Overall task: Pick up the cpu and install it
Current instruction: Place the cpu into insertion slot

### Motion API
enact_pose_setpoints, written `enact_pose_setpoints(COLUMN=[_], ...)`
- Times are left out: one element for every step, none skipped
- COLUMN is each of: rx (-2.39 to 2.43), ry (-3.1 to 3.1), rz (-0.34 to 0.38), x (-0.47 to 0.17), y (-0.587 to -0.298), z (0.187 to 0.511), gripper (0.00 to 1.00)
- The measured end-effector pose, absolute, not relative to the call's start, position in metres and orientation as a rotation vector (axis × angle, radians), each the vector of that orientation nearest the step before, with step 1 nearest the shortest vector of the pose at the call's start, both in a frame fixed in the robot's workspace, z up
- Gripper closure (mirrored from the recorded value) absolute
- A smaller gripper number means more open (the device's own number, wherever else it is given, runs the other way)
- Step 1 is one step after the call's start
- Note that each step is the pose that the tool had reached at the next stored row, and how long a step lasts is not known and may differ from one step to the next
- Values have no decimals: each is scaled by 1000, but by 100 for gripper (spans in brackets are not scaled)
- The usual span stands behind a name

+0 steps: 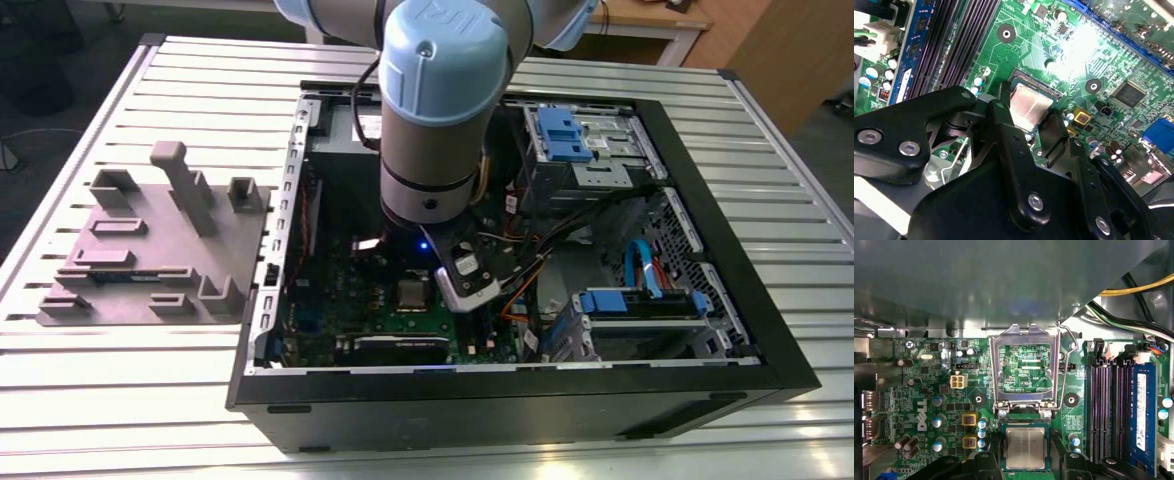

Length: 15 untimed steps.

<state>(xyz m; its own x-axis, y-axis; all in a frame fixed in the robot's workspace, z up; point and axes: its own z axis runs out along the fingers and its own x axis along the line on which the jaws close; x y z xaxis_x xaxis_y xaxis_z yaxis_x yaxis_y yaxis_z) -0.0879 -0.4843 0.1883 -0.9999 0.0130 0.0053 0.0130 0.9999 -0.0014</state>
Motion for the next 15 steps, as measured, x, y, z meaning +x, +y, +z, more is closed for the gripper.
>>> enact_pose_setpoints(rx=[-24,-28,-32,-35,-36,-37,-37,-37,-37,-37,-37,-37,-37,-38,-38], ry=[-3136,-3136,-3136,-3136,-3136,-3136,-3136,-3136,-3136,-3136,-3136,-3136,-3136,-3136,-3136], rz=[3,3,3,3,2,2,2,2,2,2,2,2,1,1,1], x=[-88,-88,-89,-89,-89,-89,-89,-89,-89,-89,-89,-89,-89,-89,-89], y=[-484,-484,-484,-485,-485,-485,-485,-485,-485,-485,-485,-485,-485,-484,-484], z=[188,187,187,186,186,186,186,186,186,186,186,186,186,186,186], gripper=[53,53,53,53,53,53,53,53,53,53,53,53,52,52,52])
